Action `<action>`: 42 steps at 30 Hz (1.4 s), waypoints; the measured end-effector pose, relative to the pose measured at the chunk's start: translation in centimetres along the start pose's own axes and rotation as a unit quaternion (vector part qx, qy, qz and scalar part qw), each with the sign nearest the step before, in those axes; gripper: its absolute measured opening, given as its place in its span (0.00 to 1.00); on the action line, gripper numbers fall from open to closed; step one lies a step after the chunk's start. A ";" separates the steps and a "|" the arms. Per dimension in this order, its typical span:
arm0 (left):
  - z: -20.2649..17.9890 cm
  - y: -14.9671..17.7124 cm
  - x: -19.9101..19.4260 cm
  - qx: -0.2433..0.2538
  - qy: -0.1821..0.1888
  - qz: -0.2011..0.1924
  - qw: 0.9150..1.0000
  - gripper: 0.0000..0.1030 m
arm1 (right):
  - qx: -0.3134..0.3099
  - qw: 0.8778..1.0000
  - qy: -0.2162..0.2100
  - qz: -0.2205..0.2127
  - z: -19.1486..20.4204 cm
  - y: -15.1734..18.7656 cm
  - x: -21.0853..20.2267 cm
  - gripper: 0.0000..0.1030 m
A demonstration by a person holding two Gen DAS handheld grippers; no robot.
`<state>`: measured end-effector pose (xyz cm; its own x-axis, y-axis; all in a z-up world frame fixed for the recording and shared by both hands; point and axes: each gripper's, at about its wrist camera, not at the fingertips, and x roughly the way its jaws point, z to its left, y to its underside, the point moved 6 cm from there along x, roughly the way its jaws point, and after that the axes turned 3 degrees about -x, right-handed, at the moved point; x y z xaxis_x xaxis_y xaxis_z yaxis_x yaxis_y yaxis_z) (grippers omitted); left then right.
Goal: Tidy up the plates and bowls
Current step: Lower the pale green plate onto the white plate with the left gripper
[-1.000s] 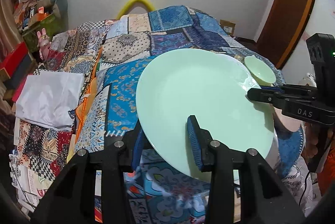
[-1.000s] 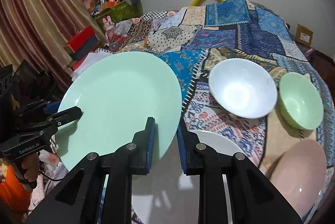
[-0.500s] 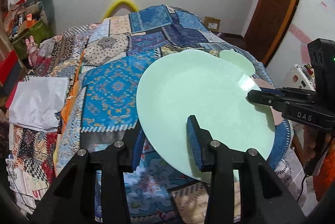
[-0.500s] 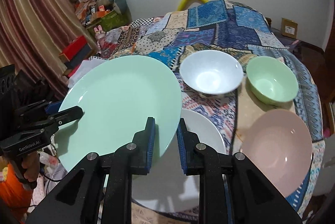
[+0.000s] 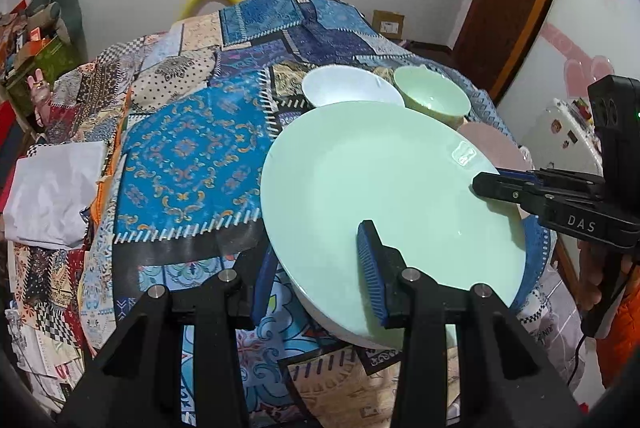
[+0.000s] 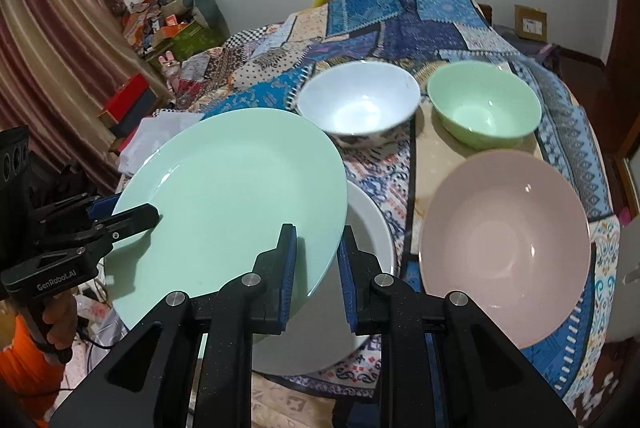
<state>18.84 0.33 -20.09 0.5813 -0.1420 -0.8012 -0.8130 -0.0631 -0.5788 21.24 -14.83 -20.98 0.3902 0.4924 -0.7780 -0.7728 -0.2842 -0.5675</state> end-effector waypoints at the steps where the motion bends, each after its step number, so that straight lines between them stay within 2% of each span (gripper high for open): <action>1: -0.1 0.1 0.2 0.001 0.000 0.003 1.000 0.39 | 0.004 1.000 -0.001 0.003 -0.3 0.2 0.2 0.18; 19: -0.9 2.0 4.6 0.000 0.006 0.055 0.998 0.39 | 0.037 0.999 0.000 0.039 -2.5 3.1 2.0 0.18; 42: 0.2 3.2 6.9 -0.026 0.010 0.092 0.995 0.39 | 0.042 0.998 -0.004 0.056 -2.6 3.8 3.1 0.18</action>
<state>20.29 -0.69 -27.46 0.4215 -0.1757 -0.8897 -0.9068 -0.0850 -0.4128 20.83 -16.49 -26.25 0.2952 0.4679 -0.8330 -0.8506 -0.2685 -0.4522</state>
